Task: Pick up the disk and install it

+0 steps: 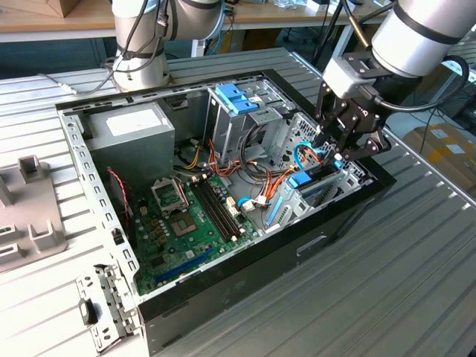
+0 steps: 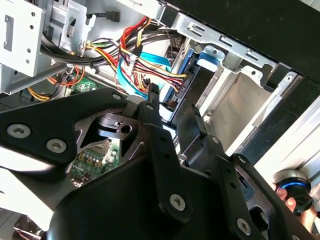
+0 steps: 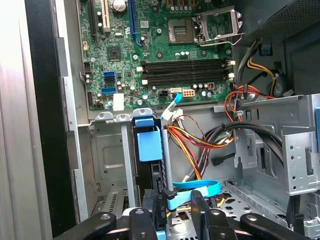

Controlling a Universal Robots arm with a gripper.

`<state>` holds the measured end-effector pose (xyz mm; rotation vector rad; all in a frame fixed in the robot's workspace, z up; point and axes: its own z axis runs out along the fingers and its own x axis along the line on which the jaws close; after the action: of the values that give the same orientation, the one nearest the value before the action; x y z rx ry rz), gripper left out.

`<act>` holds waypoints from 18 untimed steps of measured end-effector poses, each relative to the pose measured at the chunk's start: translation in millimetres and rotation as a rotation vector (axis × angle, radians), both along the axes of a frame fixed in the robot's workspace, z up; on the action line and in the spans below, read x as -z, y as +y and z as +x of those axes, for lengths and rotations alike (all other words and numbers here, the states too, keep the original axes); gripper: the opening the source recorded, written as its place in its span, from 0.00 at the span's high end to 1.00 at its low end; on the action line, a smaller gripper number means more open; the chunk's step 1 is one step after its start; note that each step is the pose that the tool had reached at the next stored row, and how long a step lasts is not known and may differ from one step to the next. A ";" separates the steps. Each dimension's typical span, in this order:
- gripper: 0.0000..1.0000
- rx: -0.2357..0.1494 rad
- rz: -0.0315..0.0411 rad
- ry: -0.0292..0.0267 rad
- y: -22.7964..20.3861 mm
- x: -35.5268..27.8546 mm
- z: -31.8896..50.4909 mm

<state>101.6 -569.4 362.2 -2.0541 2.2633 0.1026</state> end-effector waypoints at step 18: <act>0.84 0.000 0.0512 -0.0001 -0.7 1.2 0.0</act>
<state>101.6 -570.1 361.1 -2.0288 2.2364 0.1587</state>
